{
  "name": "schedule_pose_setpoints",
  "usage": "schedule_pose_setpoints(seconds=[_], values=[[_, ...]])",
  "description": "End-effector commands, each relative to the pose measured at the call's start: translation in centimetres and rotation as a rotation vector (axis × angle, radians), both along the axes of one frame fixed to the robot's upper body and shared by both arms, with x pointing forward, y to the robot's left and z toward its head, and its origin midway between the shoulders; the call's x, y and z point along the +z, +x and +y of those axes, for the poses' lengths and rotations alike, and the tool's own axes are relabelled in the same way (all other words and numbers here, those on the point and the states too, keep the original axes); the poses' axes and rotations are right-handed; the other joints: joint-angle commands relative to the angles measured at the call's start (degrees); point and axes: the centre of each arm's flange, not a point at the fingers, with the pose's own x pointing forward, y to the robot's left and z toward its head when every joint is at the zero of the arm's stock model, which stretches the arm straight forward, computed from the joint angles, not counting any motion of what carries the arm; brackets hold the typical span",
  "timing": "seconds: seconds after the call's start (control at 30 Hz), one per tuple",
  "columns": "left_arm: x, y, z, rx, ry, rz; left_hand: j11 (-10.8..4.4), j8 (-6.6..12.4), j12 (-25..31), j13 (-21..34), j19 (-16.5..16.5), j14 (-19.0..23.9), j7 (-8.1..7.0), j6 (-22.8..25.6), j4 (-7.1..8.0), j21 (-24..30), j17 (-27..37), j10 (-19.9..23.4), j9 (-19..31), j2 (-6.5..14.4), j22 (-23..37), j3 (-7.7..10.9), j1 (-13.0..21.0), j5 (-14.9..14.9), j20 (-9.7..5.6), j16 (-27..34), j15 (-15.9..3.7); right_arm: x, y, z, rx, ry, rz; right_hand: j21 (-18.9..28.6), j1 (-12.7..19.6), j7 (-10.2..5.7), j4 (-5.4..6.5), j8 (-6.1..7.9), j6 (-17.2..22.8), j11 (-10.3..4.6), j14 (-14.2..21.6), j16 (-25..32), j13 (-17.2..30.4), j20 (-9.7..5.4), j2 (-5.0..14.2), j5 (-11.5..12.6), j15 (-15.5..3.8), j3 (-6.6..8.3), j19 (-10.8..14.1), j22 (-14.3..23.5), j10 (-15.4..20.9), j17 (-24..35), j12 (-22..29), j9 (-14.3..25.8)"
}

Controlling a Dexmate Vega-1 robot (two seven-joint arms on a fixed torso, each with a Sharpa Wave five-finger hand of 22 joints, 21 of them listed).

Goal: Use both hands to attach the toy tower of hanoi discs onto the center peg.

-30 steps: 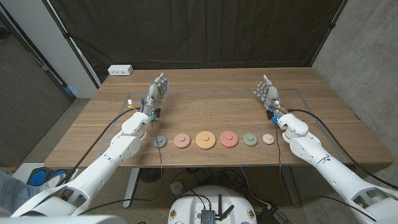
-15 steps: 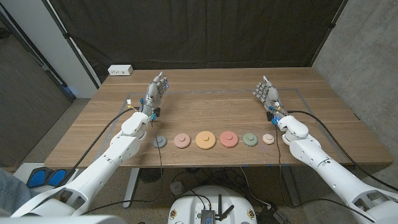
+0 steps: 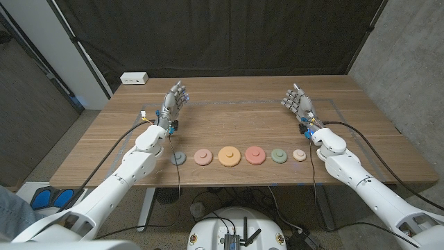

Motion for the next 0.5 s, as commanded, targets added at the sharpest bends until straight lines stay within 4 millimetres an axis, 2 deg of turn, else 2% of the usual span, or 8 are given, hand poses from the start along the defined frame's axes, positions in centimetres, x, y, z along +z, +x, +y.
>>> schedule_pose_setpoints(seconds=[0.03,0.1,0.2,0.4,0.5], values=[[0.01,-0.09,0.1,0.007,0.013,0.019,0.37,0.03,0.0,0.2,2.8,2.4,0.62,0.4,-0.04,1.1,0.3,1.0,0.1,0.5,0.3,0.74,0.0,0.3,0.27,0.7,-0.04,-0.32,0.2,-0.28,-0.013,0.025,0.0,0.9,0.7,-0.64,-0.05,-0.44,0.3,0.31,2.7,1.3,0.3,0.39,0.48,0.0,0.08,0.51,2.8,0.2,0.2,0.5,-0.2,0.2],[0.01,-0.07,0.11,0.008,0.016,0.02,0.47,0.02,0.1,0.3,4.3,3.5,0.61,0.5,-0.03,1.6,0.3,1.4,0.1,0.5,0.4,0.81,0.0,0.3,0.3,0.8,-0.29,-0.31,0.22,-0.21,-0.019,0.028,-0.003,1.6,0.9,-0.81,-0.05,-0.56,0.4,0.57,4.5,2.1,0.5,0.57,0.65,0.0,-0.03,0.59,5.0,0.2,0.6,0.9,-0.2,0.2],[0.0,-0.05,0.13,0.011,0.015,0.021,1.63,-0.02,0.2,0.3,6.5,5.9,0.47,0.6,0.02,2.4,0.5,2.4,0.1,0.6,0.7,0.95,-0.2,0.3,0.38,1.3,-0.4,-0.24,0.24,-0.03,-0.019,0.028,-0.006,2.2,1.1,-0.96,-0.05,-0.6,0.7,0.54,6.4,2.9,0.6,0.58,0.76,0.0,0.12,0.62,7.1,0.3,0.9,1.4,-0.1,0.3],[0.04,0.01,0.26,0.012,0.02,0.022,2.3,0.01,0.1,0.3,10.3,10.2,0.54,1.0,0.1,3.9,0.8,3.0,0.1,0.6,1.1,1.1,-0.4,0.3,0.05,2.2,-0.65,-0.23,0.38,0.26,-0.02,0.039,-0.007,4.2,1.5,-1.0,-0.04,-0.02,3.4,0.28,12.7,5.8,0.9,0.46,0.82,0.0,-0.42,0.55,13.5,0.5,3.4,3.1,0.7,0.5],[0.1,0.09,0.35,0.012,0.021,0.023,2.23,0.1,0.2,0.3,11.6,12.0,0.63,1.3,0.13,4.4,0.9,3.4,0.1,0.7,1.3,1.19,-0.5,0.3,-0.03,2.6,-1.2,-0.24,0.42,0.37,-0.027,0.042,-0.008,4.7,1.6,-1.02,-0.05,0.0,3.8,0.45,14.6,6.6,1.0,0.25,0.81,0.0,-0.88,0.52,15.1,0.5,3.8,3.7,0.8,0.5]])
